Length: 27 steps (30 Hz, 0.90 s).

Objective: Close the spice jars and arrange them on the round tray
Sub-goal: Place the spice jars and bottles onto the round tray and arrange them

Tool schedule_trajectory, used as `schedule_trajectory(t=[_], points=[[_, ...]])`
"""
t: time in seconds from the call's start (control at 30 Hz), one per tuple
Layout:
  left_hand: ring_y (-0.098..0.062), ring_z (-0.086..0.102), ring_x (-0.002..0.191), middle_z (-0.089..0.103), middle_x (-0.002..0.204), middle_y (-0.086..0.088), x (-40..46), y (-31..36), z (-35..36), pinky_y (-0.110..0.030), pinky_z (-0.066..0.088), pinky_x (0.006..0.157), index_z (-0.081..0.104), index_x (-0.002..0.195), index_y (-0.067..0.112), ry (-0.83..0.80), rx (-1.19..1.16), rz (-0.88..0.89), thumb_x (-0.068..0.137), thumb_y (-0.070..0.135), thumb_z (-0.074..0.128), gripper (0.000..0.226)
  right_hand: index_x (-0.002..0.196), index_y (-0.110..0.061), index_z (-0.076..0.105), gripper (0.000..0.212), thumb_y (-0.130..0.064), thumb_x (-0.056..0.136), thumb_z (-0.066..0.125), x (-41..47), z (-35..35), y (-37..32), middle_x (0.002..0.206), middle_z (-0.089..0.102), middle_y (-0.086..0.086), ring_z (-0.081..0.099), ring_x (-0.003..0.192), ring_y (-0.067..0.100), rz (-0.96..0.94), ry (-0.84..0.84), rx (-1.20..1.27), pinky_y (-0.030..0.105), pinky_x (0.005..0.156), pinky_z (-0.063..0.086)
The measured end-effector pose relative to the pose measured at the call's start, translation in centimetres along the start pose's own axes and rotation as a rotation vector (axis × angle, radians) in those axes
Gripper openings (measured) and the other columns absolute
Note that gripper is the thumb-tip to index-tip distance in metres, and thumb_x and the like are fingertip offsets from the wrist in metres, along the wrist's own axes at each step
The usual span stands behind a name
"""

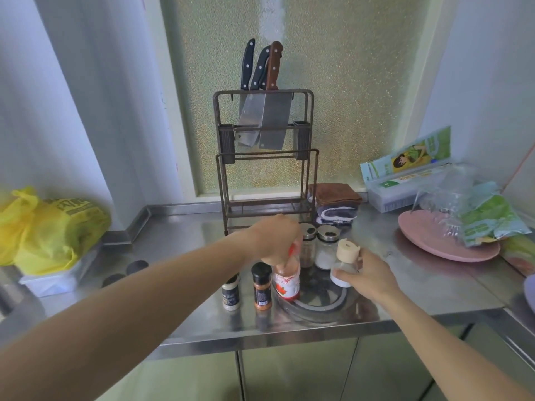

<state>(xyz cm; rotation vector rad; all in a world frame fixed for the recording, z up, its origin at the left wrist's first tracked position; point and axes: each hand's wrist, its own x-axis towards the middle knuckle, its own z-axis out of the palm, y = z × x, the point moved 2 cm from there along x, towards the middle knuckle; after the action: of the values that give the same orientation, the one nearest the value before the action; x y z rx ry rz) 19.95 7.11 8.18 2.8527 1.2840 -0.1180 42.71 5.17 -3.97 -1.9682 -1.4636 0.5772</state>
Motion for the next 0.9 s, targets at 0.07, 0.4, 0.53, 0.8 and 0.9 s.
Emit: schedule_trajectory(t=[0.07, 0.4, 0.53, 0.8, 0.9], points=[[-0.023, 0.061, 0.110, 0.067, 0.116, 0.000, -0.4, -0.3, 0.0, -0.040, 0.055, 0.094, 0.067, 0.122, 0.023, 0.035, -0.049, -0.012, 0.074, 0.021, 0.086, 0.052, 0.121, -0.019, 0.056, 0.058, -0.037, 0.076, 0.087, -0.4, -0.4, -0.3, 0.115, 0.065, 0.002, 0.061, 0.102, 0.023, 0.037, -0.008, 0.026, 0.034, 0.080, 0.045], [-0.014, 0.064, 0.103, 0.065, 0.123, 0.004, -9.0, -6.9, 0.3, -0.033, 0.055, 0.092, 0.055, 0.136, 0.028, 0.447, -0.448, -0.301, 0.078, 0.018, 0.076, 0.063, 0.121, -0.018, 0.059, 0.049, -0.036, 0.080, 0.081, -7.2, -5.2, -10.3, 0.112, 0.061, 0.002, 0.064, 0.079, 0.016, -0.480, 0.469, -0.130, 0.030, 0.069, 0.047], [-0.017, 0.062, 0.107, 0.058, 0.124, 0.003, -10.2, -7.6, 5.3, -0.033, 0.052, 0.093, 0.052, 0.136, 0.031, 0.334, -0.419, -0.382, 0.080, 0.023, 0.072, 0.060, 0.114, -0.026, 0.062, 0.025, -0.035, 0.091, 0.069, -11.0, 0.5, -16.3, 0.111, 0.059, -0.011, 0.060, 0.066, 0.003, -0.820, 0.201, -0.318, 0.021, 0.060, 0.048], [-0.024, 0.068, 0.097, 0.071, 0.112, -0.002, -9.7, -7.8, 10.1, -0.033, 0.052, 0.081, 0.058, 0.127, 0.030, 0.417, -0.410, -0.432, 0.084, 0.028, 0.073, 0.046, 0.121, -0.013, 0.051, 0.028, -0.016, 0.095, 0.062, -9.2, 9.6, -17.1, 0.116, 0.059, 0.008, 0.069, 0.092, 0.030, -0.697, 0.011, -0.797, 0.036, 0.063, 0.039], [-0.022, 0.069, 0.092, 0.073, 0.111, 0.000, -9.8, -7.7, 10.5, -0.029, 0.051, 0.077, 0.058, 0.126, 0.030, 0.468, -0.431, -0.444, 0.085, 0.026, 0.075, 0.045, 0.124, -0.007, 0.052, 0.037, -0.005, 0.090, 0.066, -9.2, 10.0, -17.1, 0.120, 0.056, 0.014, 0.068, 0.096, 0.032, -0.678, -0.045, -0.843, 0.036, 0.068, 0.045]])
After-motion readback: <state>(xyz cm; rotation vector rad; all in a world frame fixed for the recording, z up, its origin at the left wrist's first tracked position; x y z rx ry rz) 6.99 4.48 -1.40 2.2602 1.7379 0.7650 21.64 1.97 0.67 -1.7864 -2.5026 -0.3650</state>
